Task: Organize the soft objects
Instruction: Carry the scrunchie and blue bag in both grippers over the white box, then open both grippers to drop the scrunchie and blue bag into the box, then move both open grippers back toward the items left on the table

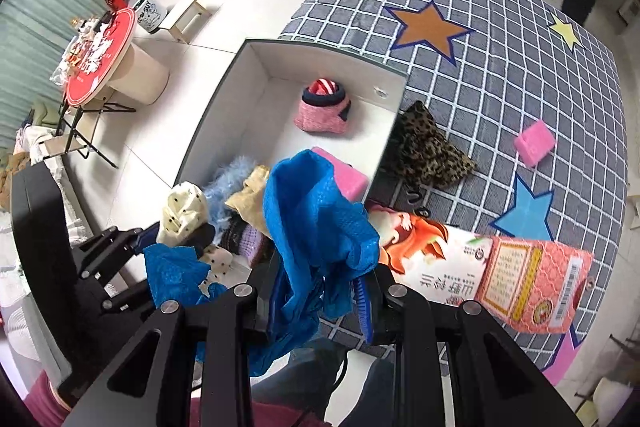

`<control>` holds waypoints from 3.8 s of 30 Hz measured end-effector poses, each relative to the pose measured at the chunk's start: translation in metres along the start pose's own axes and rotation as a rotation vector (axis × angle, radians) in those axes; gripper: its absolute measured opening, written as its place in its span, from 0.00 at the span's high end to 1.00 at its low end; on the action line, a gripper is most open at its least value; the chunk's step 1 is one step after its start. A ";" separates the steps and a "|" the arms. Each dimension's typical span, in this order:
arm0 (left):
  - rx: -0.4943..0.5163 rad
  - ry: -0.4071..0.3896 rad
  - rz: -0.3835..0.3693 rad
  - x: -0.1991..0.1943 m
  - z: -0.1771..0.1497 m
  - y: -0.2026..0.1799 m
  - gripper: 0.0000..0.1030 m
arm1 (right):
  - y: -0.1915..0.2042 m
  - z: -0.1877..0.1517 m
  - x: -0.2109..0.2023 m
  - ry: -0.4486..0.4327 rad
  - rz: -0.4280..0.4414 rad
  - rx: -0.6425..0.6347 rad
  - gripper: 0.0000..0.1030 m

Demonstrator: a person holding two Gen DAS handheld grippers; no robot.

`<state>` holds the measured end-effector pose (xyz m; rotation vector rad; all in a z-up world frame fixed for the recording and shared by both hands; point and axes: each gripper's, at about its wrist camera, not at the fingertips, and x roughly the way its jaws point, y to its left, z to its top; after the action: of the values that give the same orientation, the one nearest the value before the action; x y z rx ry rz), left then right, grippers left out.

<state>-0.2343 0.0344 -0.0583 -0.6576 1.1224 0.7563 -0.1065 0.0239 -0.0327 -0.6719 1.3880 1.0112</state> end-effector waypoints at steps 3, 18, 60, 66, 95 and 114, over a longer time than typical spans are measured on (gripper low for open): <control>-0.004 0.008 0.001 0.002 0.000 0.001 0.69 | 0.003 0.007 0.002 0.001 0.000 -0.007 0.72; -0.010 0.037 0.012 0.013 0.003 0.002 0.68 | 0.013 0.032 0.011 0.007 -0.003 -0.046 0.72; 0.389 0.034 0.059 -0.022 0.040 -0.077 0.00 | -0.069 -0.036 -0.053 -0.189 0.034 0.184 0.00; 0.647 -0.020 0.096 -0.029 0.063 -0.157 0.00 | -0.100 -0.074 -0.077 -0.330 -0.031 0.342 0.00; 0.891 -0.005 0.028 -0.014 0.048 -0.325 0.00 | -0.252 -0.225 -0.090 -0.454 -0.053 1.077 0.00; 0.603 -0.039 0.050 -0.006 0.089 -0.253 0.00 | -0.328 -0.207 -0.077 -0.233 -0.072 1.050 0.00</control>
<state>0.0161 -0.0451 -0.0043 -0.1057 1.2538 0.4315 0.0914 -0.3190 -0.0371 0.1767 1.4367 0.1895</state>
